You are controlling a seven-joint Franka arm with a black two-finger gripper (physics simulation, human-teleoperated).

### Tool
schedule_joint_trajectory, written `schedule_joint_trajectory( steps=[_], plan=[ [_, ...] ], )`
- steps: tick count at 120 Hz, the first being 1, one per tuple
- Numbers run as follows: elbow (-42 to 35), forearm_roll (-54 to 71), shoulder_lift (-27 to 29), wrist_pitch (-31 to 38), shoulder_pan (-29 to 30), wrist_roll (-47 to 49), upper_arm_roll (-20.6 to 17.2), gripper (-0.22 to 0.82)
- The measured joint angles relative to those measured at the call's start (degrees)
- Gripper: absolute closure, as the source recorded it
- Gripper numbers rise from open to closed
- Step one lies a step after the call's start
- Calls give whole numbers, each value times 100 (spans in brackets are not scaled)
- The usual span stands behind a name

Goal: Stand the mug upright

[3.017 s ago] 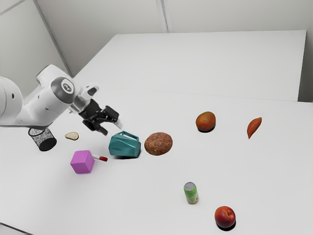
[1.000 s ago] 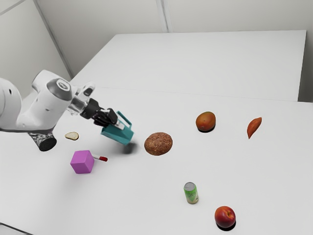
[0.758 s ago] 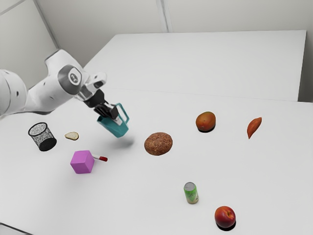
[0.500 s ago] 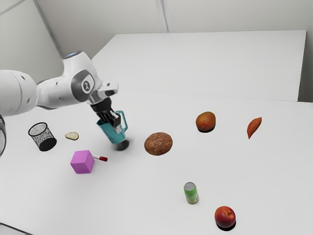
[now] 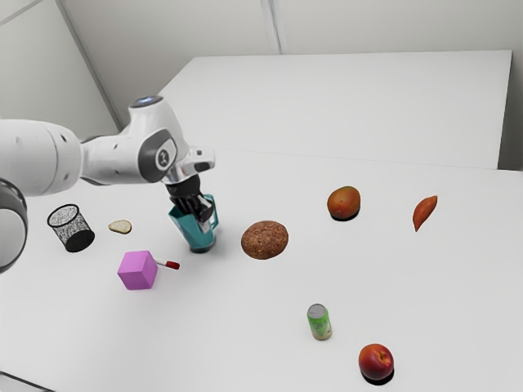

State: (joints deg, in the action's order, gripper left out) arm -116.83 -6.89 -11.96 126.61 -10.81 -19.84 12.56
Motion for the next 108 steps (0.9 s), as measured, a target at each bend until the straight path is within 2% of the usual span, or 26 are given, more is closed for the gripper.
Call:
schedule_joint_trajectory(
  steps=[19, 88, 108],
  plan=[
    [0, -50, -13, 41, -2, 135, 0, 70],
    [26, -128, 35, 99, -25, 340, -55, 18],
    [59, -148, 198, 112, -30, 374, -102, 8]
  ],
)
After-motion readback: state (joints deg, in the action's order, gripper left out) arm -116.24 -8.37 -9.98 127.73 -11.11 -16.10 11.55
